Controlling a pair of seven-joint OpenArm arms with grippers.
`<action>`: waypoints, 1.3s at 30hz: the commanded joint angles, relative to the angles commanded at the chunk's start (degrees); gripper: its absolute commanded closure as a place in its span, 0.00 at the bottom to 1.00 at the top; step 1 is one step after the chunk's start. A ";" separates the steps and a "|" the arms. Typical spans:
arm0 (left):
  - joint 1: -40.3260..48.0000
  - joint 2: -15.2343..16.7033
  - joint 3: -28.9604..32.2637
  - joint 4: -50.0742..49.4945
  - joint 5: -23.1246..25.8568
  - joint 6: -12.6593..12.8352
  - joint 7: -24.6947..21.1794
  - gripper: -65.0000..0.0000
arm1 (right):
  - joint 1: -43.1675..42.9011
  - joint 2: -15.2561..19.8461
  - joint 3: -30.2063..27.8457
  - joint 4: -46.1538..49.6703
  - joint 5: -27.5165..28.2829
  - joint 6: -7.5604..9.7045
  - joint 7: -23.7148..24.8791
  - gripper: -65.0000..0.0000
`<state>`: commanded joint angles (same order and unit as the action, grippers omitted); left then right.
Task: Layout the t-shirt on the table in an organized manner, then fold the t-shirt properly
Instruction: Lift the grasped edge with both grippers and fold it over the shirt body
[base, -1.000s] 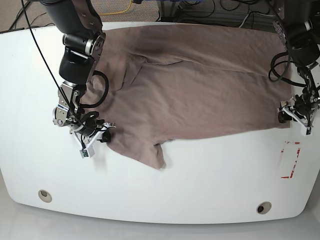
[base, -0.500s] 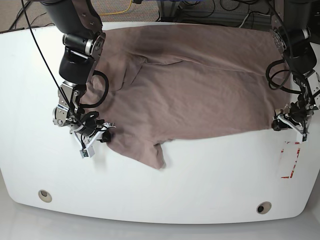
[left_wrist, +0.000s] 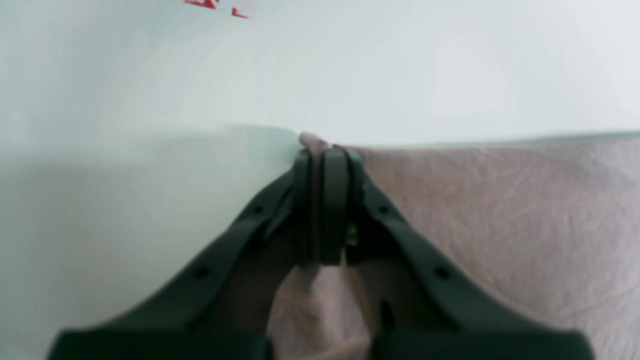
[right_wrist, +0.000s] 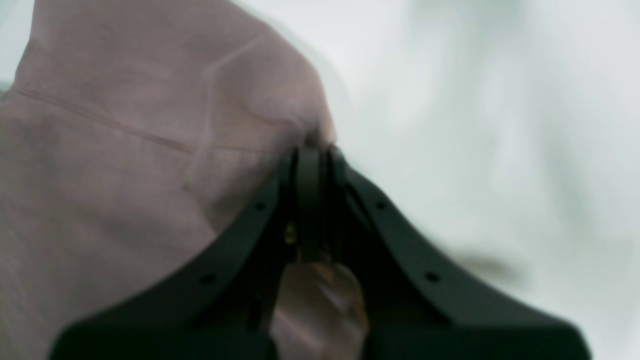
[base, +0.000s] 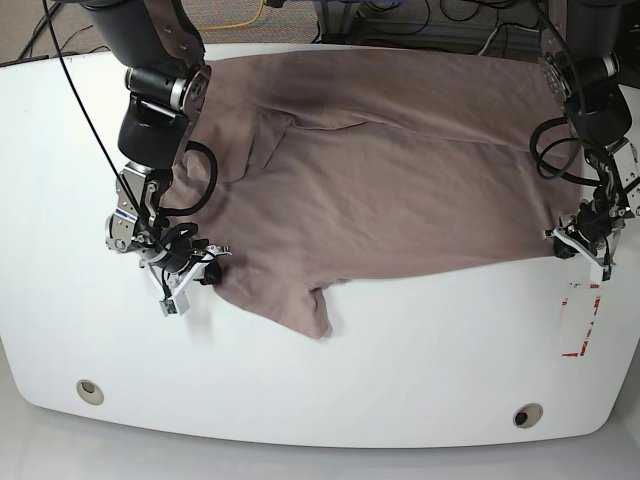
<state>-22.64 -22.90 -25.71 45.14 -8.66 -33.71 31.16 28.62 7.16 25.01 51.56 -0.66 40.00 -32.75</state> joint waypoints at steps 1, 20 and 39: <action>0.00 0.09 0.00 1.23 0.00 0.00 0.00 1.00 | 0.18 0.09 0.00 0.09 0.00 0.00 0.00 1.00; -4.48 3.96 0.00 19.69 0.09 -3.96 17.93 1.00 | -4.31 1.05 0.18 22.33 0.09 0.00 -13.27 1.00; 8.97 4.04 -0.35 41.41 0.00 -6.29 28.04 1.00 | -20.31 -1.05 0.26 53.89 0.26 0.00 -28.92 1.00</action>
<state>-13.67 -18.86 -26.07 86.55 -8.66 -40.00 59.21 8.31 6.11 25.27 105.45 -0.40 40.00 -61.67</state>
